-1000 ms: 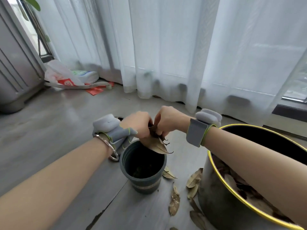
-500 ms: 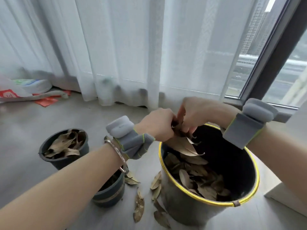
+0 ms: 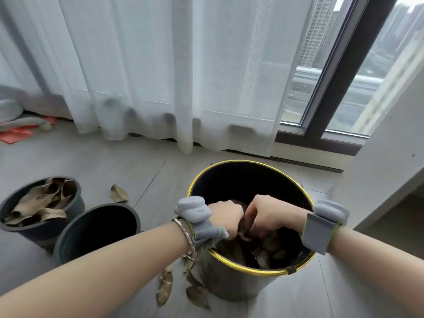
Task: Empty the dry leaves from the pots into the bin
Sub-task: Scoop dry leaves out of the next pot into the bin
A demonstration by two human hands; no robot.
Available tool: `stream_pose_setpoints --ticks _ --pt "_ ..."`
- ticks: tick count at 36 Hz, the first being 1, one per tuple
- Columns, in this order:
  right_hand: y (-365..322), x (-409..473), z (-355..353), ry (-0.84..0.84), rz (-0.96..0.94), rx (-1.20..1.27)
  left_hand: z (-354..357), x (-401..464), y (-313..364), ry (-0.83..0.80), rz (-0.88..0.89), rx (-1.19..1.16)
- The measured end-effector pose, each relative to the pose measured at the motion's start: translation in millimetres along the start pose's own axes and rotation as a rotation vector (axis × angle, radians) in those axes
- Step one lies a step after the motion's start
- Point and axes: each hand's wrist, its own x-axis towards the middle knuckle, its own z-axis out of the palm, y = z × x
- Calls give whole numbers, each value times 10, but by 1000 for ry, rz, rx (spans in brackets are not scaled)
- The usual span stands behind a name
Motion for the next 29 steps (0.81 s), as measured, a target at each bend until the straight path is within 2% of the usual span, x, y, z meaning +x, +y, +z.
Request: stream_pose_setpoints --ticks 8,11,16,21,26,29 --pt "66 70 58 -120 22 26 -31 57 -137 -198 53 -5" --pt "75 70 47 -169 16 37 -72 51 -200 -219 75 -12" --pt "65 124 -88 -158 -9 111 -278 -62 -387 -63 178 -192" --pt "-108 214 -286 -15 -86 267 -455 -300 -714 149 204 -698" --pt "-650 232 -405 130 -310 512 -506 -496 -1292 346 -19 -949" --pt "-1110 232 -349 88 -430 488 -358 -648 -1748 309 -252 -987"
